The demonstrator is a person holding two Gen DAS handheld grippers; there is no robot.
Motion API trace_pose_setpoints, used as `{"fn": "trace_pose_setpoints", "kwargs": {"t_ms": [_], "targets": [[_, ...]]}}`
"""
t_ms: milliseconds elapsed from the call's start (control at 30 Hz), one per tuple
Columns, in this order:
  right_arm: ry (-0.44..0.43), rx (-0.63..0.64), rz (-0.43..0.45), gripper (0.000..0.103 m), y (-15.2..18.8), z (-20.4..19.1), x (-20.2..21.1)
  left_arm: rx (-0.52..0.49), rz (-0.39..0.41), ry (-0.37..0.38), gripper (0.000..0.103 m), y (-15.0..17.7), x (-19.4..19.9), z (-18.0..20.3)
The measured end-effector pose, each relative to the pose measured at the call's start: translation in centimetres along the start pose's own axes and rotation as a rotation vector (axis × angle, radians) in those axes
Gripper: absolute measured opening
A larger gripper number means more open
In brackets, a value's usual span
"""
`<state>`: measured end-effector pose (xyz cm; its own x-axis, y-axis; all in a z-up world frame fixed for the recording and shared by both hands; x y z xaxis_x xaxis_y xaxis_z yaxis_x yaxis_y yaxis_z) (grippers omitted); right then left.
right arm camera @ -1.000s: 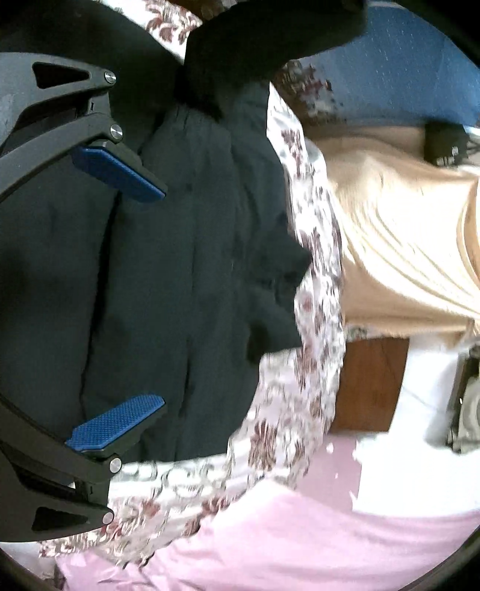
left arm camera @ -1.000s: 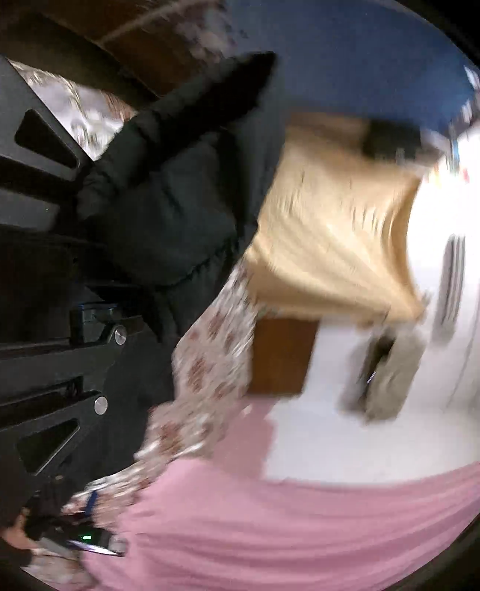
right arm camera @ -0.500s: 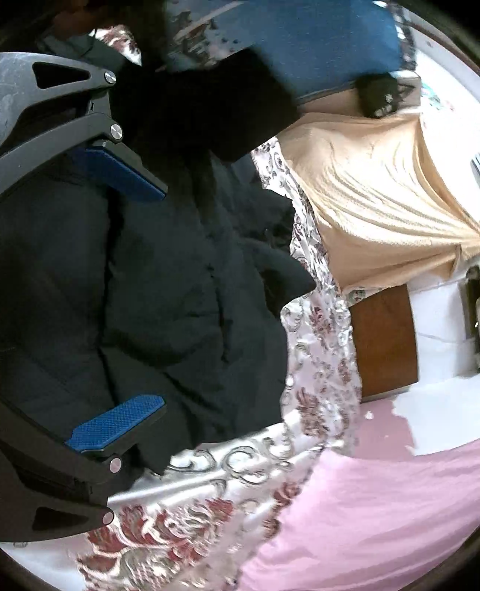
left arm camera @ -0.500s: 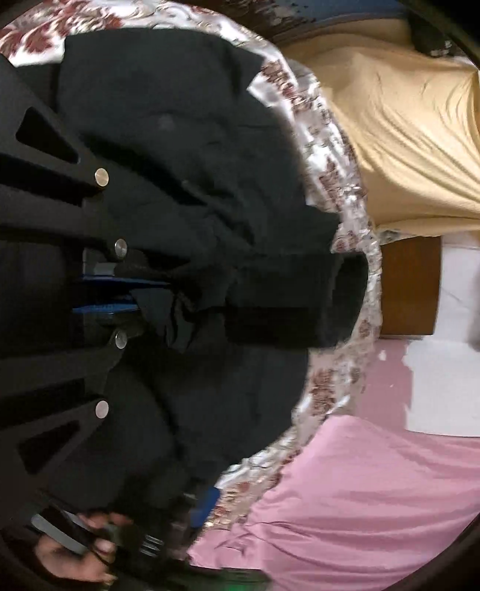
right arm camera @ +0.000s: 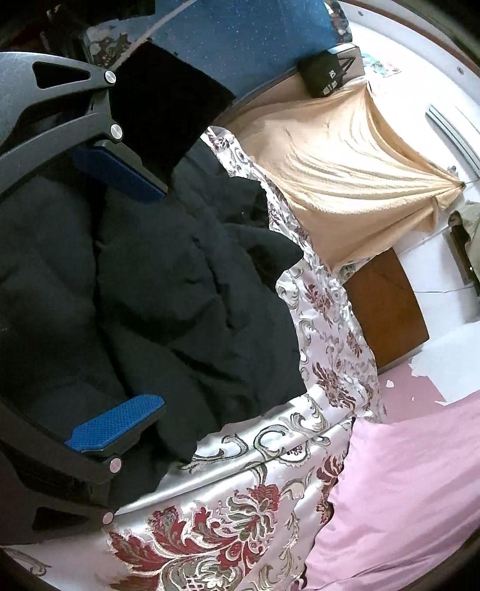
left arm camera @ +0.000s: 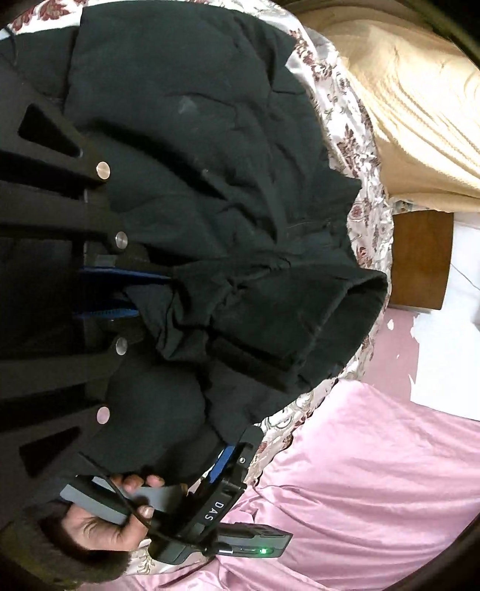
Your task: Fold large clothes
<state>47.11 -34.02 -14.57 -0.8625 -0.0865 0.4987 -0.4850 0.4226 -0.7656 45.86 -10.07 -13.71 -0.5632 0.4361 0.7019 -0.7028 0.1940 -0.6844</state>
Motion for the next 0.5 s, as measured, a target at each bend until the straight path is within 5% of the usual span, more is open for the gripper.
{"fn": "trace_pose_setpoints", "kwargs": {"t_ms": [100, 233, 300, 367, 500], "targets": [[-0.020, 0.006, 0.004, 0.102, 0.0, -0.3, 0.2, 0.008, -0.004, -0.004, 0.013, 0.1, -0.1, 0.2], [-0.179, -0.004, 0.057, 0.102, -0.7, -2.0, 1.7, -0.076, 0.001, -0.018, 0.020, 0.1, 0.2, 1.9], [-0.308, -0.023, 0.074, 0.102, -1.1, -3.1, 2.5, -0.113, -0.003, 0.000, 0.032, 0.3, 0.2, 2.8], [-0.409, -0.048, 0.059, 0.102, -1.0, -3.8, 2.6, -0.117, 0.002, 0.030, 0.073, 0.4, 0.3, 3.3], [-0.508, -0.093, -0.043, 0.102, 0.2, -4.7, 1.1, -0.108, 0.069, 0.080, 0.081, 0.1, 2.1, 4.0]]}}
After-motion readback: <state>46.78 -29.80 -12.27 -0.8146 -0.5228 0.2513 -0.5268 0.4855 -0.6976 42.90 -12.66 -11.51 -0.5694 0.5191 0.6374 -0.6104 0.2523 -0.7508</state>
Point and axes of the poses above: each gripper's, at about its wrist camera, not at the fingertips, and x roughly against the way its jaws point, z to its right, y to its underside, the point moved 8 cm from there along -x, roughly the way its jaws point
